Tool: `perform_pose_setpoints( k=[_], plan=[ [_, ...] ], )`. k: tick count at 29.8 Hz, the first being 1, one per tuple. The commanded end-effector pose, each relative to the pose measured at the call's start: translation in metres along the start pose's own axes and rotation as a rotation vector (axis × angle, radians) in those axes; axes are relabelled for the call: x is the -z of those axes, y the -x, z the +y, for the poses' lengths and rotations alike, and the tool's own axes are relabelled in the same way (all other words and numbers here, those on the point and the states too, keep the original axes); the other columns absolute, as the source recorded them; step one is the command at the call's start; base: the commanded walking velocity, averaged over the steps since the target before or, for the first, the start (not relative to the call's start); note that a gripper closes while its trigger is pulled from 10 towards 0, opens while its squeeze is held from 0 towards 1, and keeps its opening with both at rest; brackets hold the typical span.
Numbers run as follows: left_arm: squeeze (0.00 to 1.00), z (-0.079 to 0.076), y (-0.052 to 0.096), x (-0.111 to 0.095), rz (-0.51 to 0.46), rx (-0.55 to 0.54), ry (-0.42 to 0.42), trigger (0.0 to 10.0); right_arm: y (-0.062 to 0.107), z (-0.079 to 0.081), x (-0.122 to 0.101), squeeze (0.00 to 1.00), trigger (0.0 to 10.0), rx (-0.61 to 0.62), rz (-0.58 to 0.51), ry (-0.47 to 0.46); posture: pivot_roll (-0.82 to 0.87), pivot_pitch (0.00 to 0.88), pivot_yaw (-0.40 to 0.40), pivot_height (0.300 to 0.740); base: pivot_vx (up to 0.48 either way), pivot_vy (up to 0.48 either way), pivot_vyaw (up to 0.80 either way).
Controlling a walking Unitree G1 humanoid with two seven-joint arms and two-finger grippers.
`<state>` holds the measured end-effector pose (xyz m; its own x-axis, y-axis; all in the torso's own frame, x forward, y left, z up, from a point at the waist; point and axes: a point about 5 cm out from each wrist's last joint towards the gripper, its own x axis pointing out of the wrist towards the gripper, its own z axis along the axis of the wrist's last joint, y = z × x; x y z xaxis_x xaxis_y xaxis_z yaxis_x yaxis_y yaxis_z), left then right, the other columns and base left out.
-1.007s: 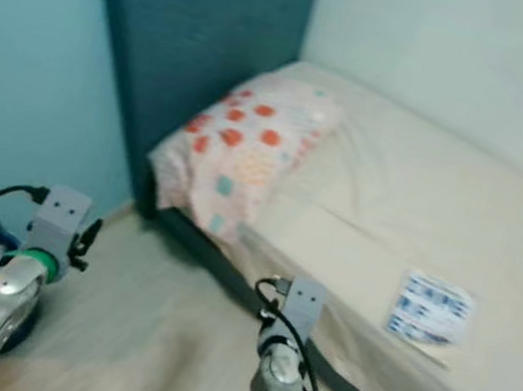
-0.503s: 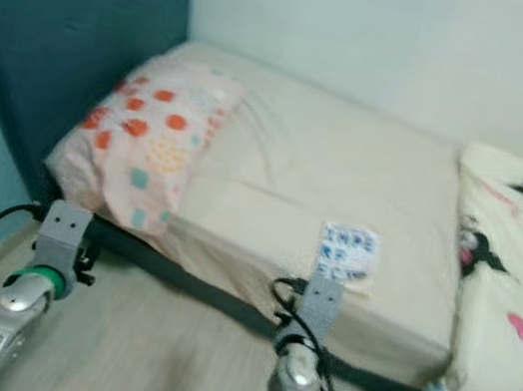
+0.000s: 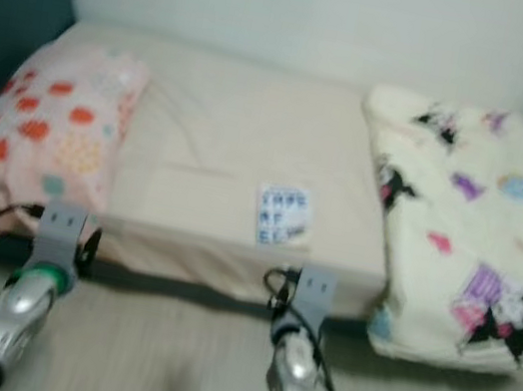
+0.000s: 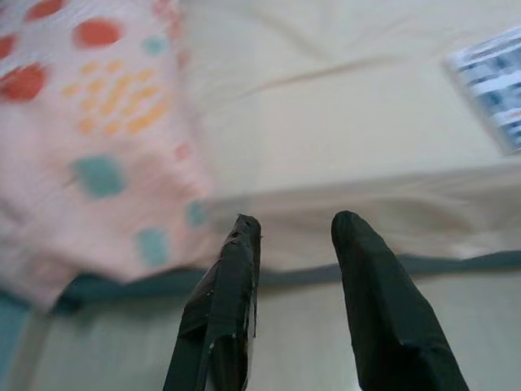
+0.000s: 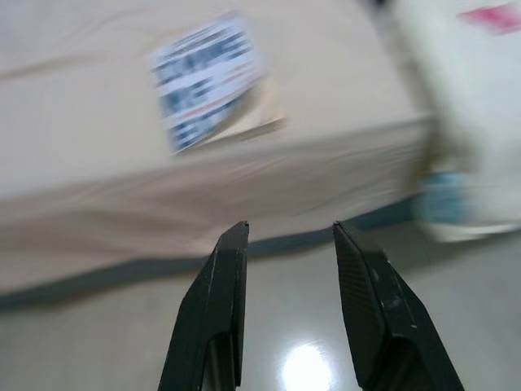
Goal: Clean up the room
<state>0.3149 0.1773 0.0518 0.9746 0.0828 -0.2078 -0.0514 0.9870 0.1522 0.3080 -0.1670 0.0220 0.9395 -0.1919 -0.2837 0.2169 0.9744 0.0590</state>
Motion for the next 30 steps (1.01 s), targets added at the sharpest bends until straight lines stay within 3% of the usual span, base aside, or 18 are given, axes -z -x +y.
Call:
perform_pose_setpoints(
  k=[1, 10, 26, 30],
  plan=[
    [0.00, 0.0023, 0.0029, 0.0063, 0.015, -0.007, -0.006, 10.0, 0.0010, 0.0030, 0.0027, 0.00, 10.0, -0.007, 0.014, -0.004, 0.08, 0.000, 0.020, 0.740, 0.000, 0.000, -0.80],
    [0.00, 0.0015, 0.0027, 0.0040, 0.003, 0.002, 0.002, 10.0, 0.0015, 0.0062, 0.0059, 0.00, 10.0, -0.033, 0.040, 0.027, 0.09, 0.000, 0.018, 0.740, 0.000, 0.000, -0.76],
    [0.00, -0.0002, 0.0022, -0.0005, -0.021, 0.029, 0.015, 10.0, 0.0007, 0.0096, 0.0060, 0.00, 10.0, -0.041, 0.058, 0.006, 0.10, 0.000, 0.018, 0.740, 0.288, 0.000, 0.00],
    [0.00, 0.0007, 0.0019, -0.0016, -0.024, 0.031, 0.012, 10.0, 0.0009, 0.0084, 0.0068, 0.00, 10.0, -0.034, 0.061, -0.001, 0.10, 0.000, 0.020, 0.740, 0.334, 0.000, -0.80]
  ],
)
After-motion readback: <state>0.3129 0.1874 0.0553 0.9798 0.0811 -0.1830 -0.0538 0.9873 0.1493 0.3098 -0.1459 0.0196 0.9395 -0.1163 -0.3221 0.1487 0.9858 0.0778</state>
